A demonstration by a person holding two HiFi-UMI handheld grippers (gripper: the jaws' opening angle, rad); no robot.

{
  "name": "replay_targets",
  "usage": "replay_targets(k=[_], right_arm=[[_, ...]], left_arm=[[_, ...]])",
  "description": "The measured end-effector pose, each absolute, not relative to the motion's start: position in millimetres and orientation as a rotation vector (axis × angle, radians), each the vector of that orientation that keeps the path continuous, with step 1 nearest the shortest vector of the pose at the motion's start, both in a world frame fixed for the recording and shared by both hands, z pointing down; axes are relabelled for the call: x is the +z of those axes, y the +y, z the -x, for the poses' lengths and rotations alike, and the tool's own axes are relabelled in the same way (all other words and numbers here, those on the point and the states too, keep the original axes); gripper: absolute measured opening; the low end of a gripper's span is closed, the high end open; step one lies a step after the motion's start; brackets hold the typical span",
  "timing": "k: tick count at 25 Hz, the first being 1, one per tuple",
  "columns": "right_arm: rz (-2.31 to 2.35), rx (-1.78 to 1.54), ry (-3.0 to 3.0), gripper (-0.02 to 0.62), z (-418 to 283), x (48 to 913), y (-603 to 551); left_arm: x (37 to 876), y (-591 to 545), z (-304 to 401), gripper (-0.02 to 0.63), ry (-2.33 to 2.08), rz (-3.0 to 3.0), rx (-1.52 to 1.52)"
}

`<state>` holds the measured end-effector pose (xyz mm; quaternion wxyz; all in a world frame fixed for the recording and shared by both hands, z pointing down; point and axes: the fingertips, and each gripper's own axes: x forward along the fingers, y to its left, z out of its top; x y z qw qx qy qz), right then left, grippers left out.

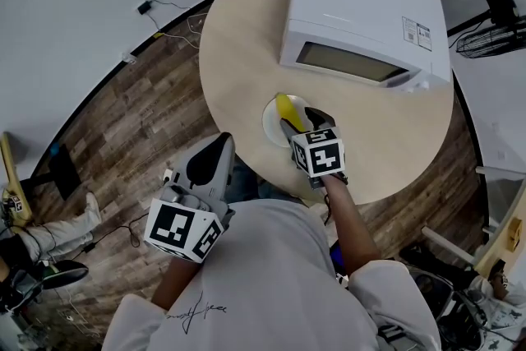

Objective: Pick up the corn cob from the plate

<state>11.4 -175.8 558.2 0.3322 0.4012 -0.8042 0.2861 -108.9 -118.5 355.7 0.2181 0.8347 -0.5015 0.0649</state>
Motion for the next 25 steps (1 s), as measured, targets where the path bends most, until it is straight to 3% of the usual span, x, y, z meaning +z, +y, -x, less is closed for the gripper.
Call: replay_targets(k=[25], right_arm=[[-1.026,0.774,-1.982,0.287,-10.3,611.7,-171.2]], left_arm=[[361.7,-120.4,126.1,-0.009,-1.409,-2.283,0.191]])
